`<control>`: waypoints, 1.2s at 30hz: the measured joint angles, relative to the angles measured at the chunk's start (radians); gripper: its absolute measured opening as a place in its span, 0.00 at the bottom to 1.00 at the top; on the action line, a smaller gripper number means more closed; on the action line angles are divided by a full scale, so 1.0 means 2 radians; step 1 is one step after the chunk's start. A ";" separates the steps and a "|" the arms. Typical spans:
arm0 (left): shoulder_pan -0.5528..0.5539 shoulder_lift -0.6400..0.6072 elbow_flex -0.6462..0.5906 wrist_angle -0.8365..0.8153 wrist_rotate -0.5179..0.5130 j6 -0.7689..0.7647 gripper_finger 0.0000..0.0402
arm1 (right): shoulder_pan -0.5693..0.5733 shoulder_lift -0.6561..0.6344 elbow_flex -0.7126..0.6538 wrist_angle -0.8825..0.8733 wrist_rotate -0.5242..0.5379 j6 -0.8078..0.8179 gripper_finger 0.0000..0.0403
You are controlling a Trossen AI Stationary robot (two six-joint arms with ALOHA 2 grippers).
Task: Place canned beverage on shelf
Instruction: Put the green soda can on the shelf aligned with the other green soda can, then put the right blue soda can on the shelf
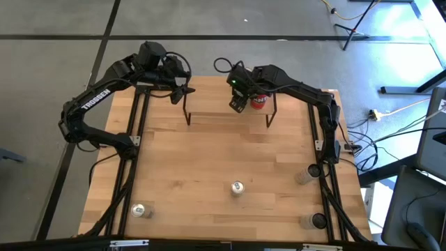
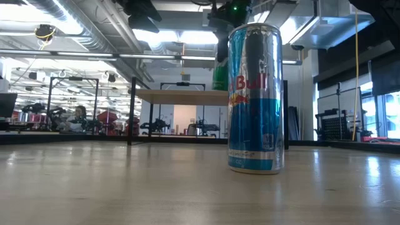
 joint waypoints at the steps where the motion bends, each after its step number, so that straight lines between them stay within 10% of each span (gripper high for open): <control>1: 0.000 0.000 0.000 0.000 0.000 0.000 0.78 | 0.000 0.000 0.000 0.002 0.001 0.000 0.76; 36: -0.005 0.000 0.000 0.000 0.014 0.001 0.78 | 0.019 -0.015 0.063 -0.022 0.012 -0.076 0.91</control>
